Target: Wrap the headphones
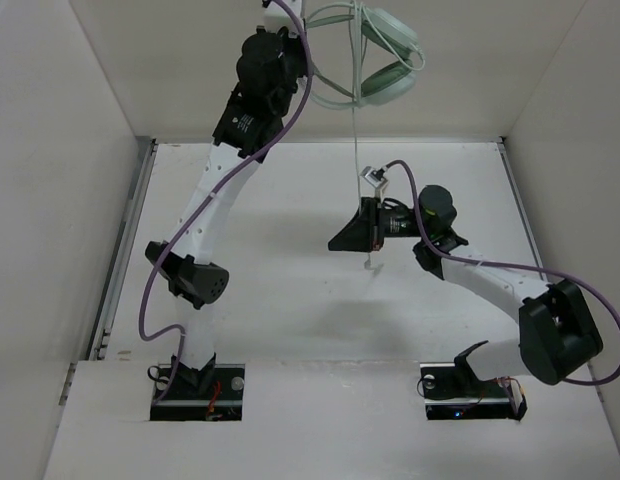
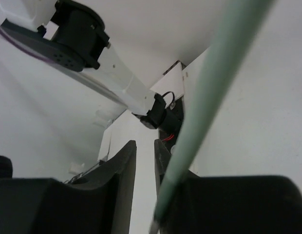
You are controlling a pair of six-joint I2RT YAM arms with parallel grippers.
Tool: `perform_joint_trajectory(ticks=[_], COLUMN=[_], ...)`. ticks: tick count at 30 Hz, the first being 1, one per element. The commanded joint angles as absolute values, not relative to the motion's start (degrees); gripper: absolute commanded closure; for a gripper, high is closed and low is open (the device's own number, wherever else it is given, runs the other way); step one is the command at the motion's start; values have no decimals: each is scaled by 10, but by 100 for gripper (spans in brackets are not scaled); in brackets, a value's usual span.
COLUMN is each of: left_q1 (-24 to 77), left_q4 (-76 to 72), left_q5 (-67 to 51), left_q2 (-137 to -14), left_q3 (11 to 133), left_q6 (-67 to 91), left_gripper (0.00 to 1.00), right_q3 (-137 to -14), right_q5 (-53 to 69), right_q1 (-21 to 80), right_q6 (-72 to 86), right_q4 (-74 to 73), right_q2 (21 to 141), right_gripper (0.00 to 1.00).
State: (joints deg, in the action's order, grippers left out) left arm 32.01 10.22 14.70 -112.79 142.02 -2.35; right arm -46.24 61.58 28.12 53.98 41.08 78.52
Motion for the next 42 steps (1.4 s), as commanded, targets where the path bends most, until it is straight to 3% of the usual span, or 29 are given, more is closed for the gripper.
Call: perform_joint_trajectory(ticks=[1, 8, 15, 21, 24, 27, 36, 42], left_q1=[306, 302, 316, 341, 342, 343, 340, 355], left_q4=[-26, -106, -113, -88, -74, -60, -9, 42], left_q5=[217, 256, 252, 228, 215, 207, 162, 98], left_q2=[-1114, -1110, -1094, -1065, -1052, -1042, -1007, -982], left_q3=[1412, 1317, 1222, 1150, 1122, 1107, 1064, 1047], left_q6=[-63, -168, -202, -215, -223, -228, -236, -216], left_gripper=[97, 97, 97, 97, 97, 97, 97, 97], right_q3=[-501, -569, -697, -829, -925, -969, -1006, -950], right_q5=[667, 718, 714, 618, 499, 406, 202, 77], right_q1=[294, 297, 246, 200, 199, 204, 194, 177], right_q6=[520, 451, 280, 26, -171, -278, -415, -444], right_q4=[427, 302, 43, -231, -405, -484, -483, -313], right_q2=[760, 743, 744, 764, 792, 807, 806, 789], right_gripper=[75, 86, 92, 92, 93, 94, 95, 95])
